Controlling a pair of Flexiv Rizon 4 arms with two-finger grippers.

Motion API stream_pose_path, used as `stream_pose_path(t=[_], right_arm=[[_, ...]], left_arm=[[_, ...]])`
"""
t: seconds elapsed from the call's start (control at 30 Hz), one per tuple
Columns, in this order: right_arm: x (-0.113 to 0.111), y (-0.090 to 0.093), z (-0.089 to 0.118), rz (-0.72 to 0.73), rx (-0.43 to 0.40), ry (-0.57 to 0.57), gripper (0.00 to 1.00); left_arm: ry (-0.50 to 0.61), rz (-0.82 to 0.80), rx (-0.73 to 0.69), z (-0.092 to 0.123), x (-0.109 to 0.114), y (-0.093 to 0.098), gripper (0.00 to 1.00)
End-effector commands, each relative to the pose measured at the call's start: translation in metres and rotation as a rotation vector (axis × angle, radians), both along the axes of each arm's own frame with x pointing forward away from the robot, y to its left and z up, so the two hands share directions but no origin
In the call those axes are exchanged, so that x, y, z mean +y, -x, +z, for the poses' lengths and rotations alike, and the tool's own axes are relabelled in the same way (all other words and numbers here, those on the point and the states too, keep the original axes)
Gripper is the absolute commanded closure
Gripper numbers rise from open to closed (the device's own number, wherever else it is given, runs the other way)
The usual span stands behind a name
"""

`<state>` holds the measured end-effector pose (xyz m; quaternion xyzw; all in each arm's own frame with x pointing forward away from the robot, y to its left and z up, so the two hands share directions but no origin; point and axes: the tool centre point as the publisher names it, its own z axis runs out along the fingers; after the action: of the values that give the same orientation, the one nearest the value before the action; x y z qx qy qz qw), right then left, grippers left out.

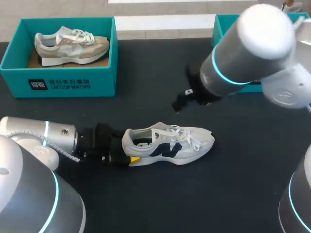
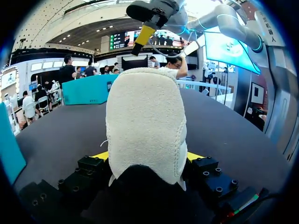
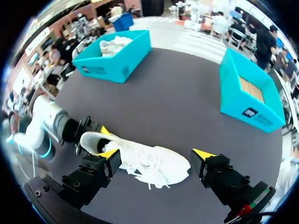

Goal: Take the shoe out of the shoebox, open the shoe tongue, remove and reinsert the insole, then place the shoe into the shoebox

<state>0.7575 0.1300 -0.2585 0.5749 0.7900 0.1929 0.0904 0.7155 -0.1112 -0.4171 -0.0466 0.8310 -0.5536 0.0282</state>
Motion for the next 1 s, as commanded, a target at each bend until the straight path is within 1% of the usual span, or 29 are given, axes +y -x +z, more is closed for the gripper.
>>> stream_pose_path(t=[0.03,0.23,0.27,0.3,0.37,0.4,0.53,0.63,0.77,0.83,0.87,1.0], right_arm=[[0.016,-0.010,-0.011,-0.185,0.014,0.053,0.00],[0.016,-0.010,-0.011,-0.185,0.014,0.053,0.00],[0.021,-0.010,-0.011,-0.191,0.019,0.038,0.00],[0.027,-0.010,-0.011,-0.194,0.026,0.077,0.00],[0.036,-0.010,-0.009,-0.222,0.039,0.075,0.00],[0.039,-0.010,-0.008,-0.264,0.051,0.099,0.00],[0.054,-0.003,-0.009,-0.330,0.102,0.201,0.00],[0.062,0.004,-0.014,-0.386,0.120,0.235,0.00],[0.075,0.011,-0.027,-0.427,0.138,0.271,0.00],[0.080,0.013,-0.034,-0.433,0.141,0.267,0.00],[0.082,0.015,-0.037,-0.442,0.144,0.288,0.00],[0.089,0.020,-0.043,-0.460,0.144,0.303,0.00]], left_arm=[[-0.004,0.000,0.002,-0.008,-0.004,0.001,1.00],[-0.004,0.000,0.002,-0.008,-0.004,0.001,1.00],[-0.004,0.000,0.002,-0.008,-0.004,0.001,1.00],[-0.004,0.000,0.002,-0.008,-0.004,0.001,1.00],[-0.004,0.000,0.002,-0.008,-0.004,0.001,1.00],[-0.004,0.000,0.002,-0.008,-0.004,0.001,1.00],[-0.004,0.000,0.002,-0.008,-0.004,0.001,1.00],[-0.004,0.000,0.002,-0.008,-0.004,0.001,1.00],[-0.004,0.000,0.002,-0.008,-0.004,0.001,1.00],[-0.004,0.000,0.002,-0.008,-0.004,0.001,1.00],[-0.004,0.000,0.002,-0.008,-0.004,0.001,1.00],[-0.004,0.000,0.002,-0.008,-0.004,0.001,1.00]])
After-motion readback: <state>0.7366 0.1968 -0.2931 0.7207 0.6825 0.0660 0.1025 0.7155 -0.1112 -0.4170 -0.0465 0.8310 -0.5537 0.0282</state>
